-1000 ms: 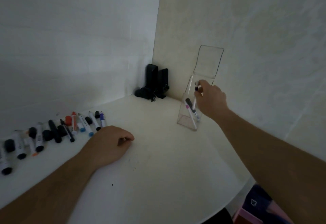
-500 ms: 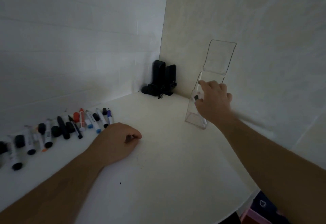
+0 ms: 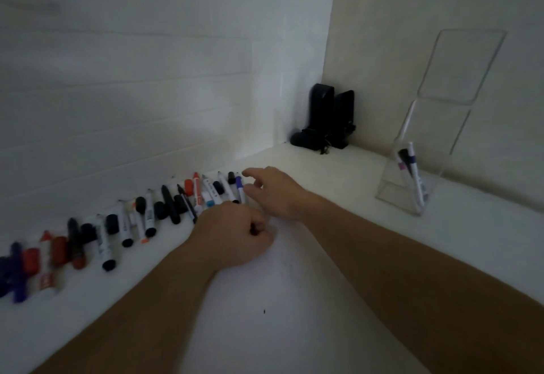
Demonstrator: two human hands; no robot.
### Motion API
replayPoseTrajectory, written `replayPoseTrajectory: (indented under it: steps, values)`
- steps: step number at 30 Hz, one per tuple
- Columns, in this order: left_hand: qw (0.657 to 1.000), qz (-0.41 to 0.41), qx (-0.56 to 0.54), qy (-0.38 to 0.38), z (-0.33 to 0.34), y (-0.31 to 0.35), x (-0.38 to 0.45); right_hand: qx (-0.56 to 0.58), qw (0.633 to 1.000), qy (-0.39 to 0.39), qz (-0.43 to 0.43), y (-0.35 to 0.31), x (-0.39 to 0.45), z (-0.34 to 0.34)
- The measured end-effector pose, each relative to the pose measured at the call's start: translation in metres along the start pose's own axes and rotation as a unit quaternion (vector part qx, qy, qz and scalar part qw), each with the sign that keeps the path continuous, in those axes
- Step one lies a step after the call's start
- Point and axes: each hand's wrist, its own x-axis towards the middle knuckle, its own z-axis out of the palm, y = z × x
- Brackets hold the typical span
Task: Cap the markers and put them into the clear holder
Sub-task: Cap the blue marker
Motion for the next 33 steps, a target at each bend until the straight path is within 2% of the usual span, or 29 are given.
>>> replayPoseTrajectory:
  steps: [3,6,8,13,19,26,29,33]
  values:
    - [1.0,-0.005,-0.004,0.012,0.002,-0.004,0.003,-0.005,0.999,-0.039,0.017,-0.006,0.033,0.008]
    - [0.999,-0.011,-0.031,0.022,0.005,-0.008,0.005,-0.076,0.994,-0.074,-0.001,-0.007,0.049,0.012]
    - [0.999,-0.014,-0.037,0.027,0.006,-0.009,0.006,-0.08,0.994,-0.076,-0.021,-0.004,0.051,0.012]
    - [0.995,-0.023,-0.079,0.062,0.009,-0.01,0.006,-0.062,0.994,-0.058,-0.062,0.008,0.024,-0.006]
    - [0.983,-0.061,-0.116,0.126,0.008,-0.011,0.009,-0.067,0.993,-0.076,-0.058,0.023,-0.034,-0.026]
    - [0.996,-0.016,-0.062,0.064,0.011,-0.008,0.009,0.01,0.998,0.014,-0.058,0.037,-0.071,-0.015]
    - [0.999,-0.002,-0.033,0.029,0.01,-0.006,0.008,0.005,0.999,0.032,-0.022,0.042,-0.07,-0.014]
    - [1.0,0.016,0.01,0.018,0.011,-0.006,0.009,-0.037,0.998,0.041,0.014,0.05,-0.066,-0.02]
